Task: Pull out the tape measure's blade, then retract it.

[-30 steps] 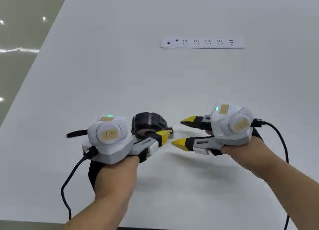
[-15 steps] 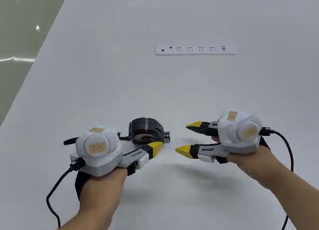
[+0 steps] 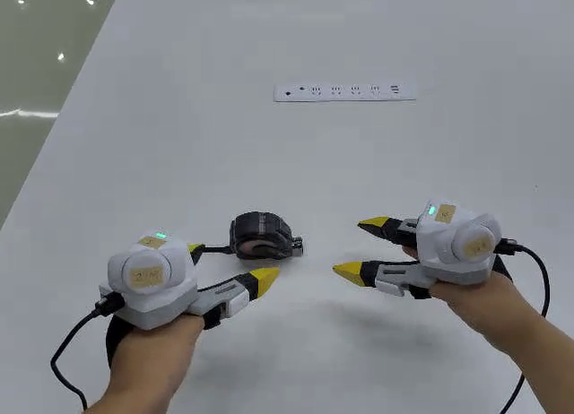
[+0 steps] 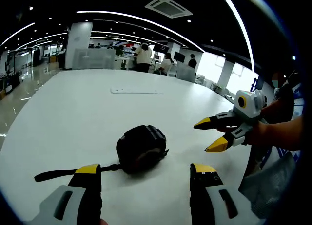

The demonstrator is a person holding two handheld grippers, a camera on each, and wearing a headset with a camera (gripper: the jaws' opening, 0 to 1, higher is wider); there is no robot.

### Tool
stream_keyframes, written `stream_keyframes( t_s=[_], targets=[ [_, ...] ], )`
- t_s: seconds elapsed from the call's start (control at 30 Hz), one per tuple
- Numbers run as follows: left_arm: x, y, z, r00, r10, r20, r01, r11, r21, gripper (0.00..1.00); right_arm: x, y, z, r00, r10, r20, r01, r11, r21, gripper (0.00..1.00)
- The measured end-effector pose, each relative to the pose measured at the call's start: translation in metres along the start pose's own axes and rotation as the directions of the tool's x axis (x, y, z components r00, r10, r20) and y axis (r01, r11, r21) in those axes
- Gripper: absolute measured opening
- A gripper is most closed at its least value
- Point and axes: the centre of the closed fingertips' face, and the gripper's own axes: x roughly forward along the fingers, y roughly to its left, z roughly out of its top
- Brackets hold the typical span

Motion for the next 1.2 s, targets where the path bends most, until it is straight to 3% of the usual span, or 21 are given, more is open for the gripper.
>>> stream_keyframes(
  t_s=[0.17,0.2,0.4,0.5,0.67,1.03,1.2],
  targets=[
    [-0.008,0.005,0.000,0.9998,-0.020,0.001,0.020,1.000,-0.006,0.70,-0.010,0.000,-0.002,0.9998,-0.020,-0.002,0.020,1.000,0.004,0.48],
    [-0.016,0.017,0.001,0.9998,-0.017,0.007,0.017,0.999,-0.031,0.70,-0.019,-0.002,-0.005,0.9991,-0.043,0.003,0.043,0.998,0.036,0.48],
    [-0.028,0.022,-0.001,0.9982,-0.060,0.009,0.060,0.998,0.022,0.70,-0.031,-0.003,-0.014,0.9973,-0.073,-0.010,0.073,0.996,0.043,0.49],
    [-0.034,0.028,-0.009,0.9979,-0.061,-0.024,0.062,0.997,0.036,0.70,-0.039,-0.006,-0.017,0.9961,-0.088,-0.009,0.088,0.994,0.064,0.50],
    [-0.046,0.031,-0.018,0.9959,-0.086,-0.029,0.087,0.995,0.055,0.70,-0.047,-0.004,-0.021,0.9953,-0.096,-0.013,0.097,0.993,0.061,0.51],
    [-0.061,0.026,-0.039,0.9932,-0.108,-0.045,0.110,0.992,0.056,0.72,-0.063,0.006,-0.033,0.9920,-0.121,-0.034,0.123,0.991,0.049,0.58],
    [-0.067,0.022,-0.040,0.9932,-0.111,-0.034,0.113,0.992,0.064,0.75,-0.071,0.009,-0.037,0.9903,-0.136,-0.031,0.137,0.989,0.057,0.62]
  ],
)
